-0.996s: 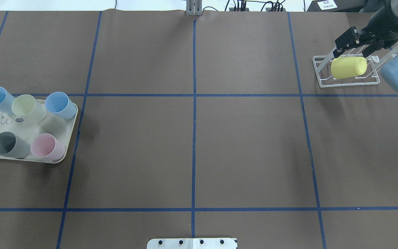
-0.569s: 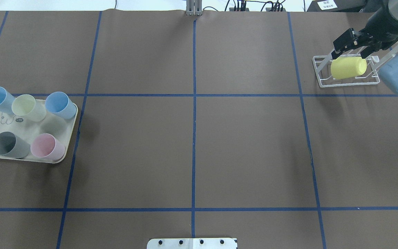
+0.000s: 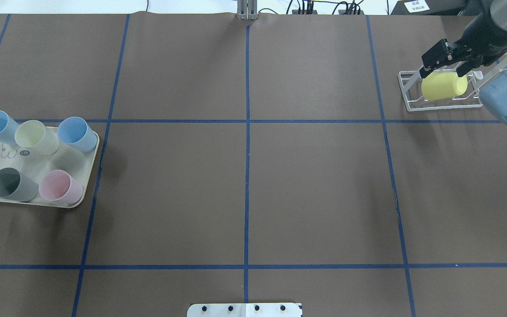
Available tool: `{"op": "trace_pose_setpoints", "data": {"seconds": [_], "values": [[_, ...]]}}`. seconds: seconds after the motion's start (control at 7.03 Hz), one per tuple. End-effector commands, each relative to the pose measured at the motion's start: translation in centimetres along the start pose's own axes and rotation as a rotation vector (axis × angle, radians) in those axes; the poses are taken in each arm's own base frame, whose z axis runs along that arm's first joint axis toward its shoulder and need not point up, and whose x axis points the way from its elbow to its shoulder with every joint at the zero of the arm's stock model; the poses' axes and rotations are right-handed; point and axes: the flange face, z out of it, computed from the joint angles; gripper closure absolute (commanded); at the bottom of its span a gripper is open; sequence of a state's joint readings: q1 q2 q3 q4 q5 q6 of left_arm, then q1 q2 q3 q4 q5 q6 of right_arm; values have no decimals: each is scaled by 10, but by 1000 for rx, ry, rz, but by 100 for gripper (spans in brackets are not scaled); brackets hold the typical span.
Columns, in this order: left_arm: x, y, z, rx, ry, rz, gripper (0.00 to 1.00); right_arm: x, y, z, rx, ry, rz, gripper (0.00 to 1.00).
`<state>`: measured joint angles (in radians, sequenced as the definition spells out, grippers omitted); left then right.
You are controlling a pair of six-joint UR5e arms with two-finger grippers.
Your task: Transfer IKEA cup to right arm and place on rack
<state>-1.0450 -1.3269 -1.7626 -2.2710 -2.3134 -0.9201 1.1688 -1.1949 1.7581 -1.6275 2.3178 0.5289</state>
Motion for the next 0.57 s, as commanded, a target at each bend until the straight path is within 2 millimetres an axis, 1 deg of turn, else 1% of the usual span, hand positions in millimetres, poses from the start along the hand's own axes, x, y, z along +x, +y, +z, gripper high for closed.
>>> {"op": "trace_pose_setpoints", "data": {"seconds": [0.0, 0.14, 0.28, 0.43], "values": [[7, -7, 4, -7, -13, -10, 12, 1, 0, 2, -2, 2, 0, 0], [9, -7, 4, -8, -12, -8, 22, 1, 0, 2, -2, 2, 0, 0], [12, -9, 5, -8, -9, -3, 28, 1, 0, 2, -2, 2, 0, 0], [16, -5, 12, -23, -12, 7, 32, 1, 0, 2, -4, 3, 2, 0]]}}
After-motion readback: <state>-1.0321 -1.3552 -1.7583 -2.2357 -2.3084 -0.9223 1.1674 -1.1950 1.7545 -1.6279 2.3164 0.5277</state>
